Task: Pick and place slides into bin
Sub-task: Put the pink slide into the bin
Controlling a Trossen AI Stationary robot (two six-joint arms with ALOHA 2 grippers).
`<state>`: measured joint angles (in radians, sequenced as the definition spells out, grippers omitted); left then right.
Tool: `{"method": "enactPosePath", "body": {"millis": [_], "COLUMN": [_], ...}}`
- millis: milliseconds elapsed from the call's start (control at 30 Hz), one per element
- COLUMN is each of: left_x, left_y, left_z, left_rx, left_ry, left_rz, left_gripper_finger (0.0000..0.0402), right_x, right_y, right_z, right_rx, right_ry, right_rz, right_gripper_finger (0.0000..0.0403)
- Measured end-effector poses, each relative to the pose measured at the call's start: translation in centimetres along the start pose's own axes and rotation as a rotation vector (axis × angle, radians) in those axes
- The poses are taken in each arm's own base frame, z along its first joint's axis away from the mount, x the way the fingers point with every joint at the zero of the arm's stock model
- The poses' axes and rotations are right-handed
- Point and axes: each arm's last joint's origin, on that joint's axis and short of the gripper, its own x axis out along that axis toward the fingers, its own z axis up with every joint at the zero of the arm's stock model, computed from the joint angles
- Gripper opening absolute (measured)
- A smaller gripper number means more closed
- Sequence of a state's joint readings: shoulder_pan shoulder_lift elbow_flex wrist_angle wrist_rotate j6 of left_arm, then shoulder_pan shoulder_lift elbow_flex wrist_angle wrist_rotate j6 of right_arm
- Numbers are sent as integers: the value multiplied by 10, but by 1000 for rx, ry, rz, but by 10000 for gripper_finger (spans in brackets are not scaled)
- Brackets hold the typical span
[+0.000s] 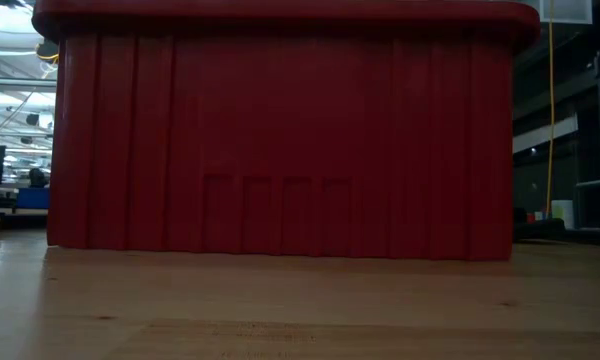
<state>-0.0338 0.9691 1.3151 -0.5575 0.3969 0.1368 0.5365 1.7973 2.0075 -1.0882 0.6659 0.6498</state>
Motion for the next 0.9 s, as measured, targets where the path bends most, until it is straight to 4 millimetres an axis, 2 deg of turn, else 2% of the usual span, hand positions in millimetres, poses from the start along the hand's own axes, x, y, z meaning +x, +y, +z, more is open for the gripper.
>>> {"method": "enactPosePath", "body": {"millis": [167, 300, 500, 667, 900], "left_x": [20, 35, 57, 69, 81], "left_y": [11, 20, 33, 43, 58], "left_z": [0, -2, -2, -7, -15], "left_rx": [6, 5, -15, -32, -178], "left_ry": [1, 15, -9, 8, 1], "left_rz": [119, 223, 344, 449, 502], "left_gripper_finger": [126, 142, 146, 146, 146], "right_x": [15, 24, 34, 39, 45], "right_y": [-18, -29, -44, -54, -66], "right_z": [12, 18, 26, 30, 35], "right_rx": [-33, -82, -159, -224, -288], "right_ry": [10, 18, 29, 31, 36], "right_rz": [-45, -71, -111, -165, -208], "right_gripper_finger": [8, 8, 8, 8, 8]}}
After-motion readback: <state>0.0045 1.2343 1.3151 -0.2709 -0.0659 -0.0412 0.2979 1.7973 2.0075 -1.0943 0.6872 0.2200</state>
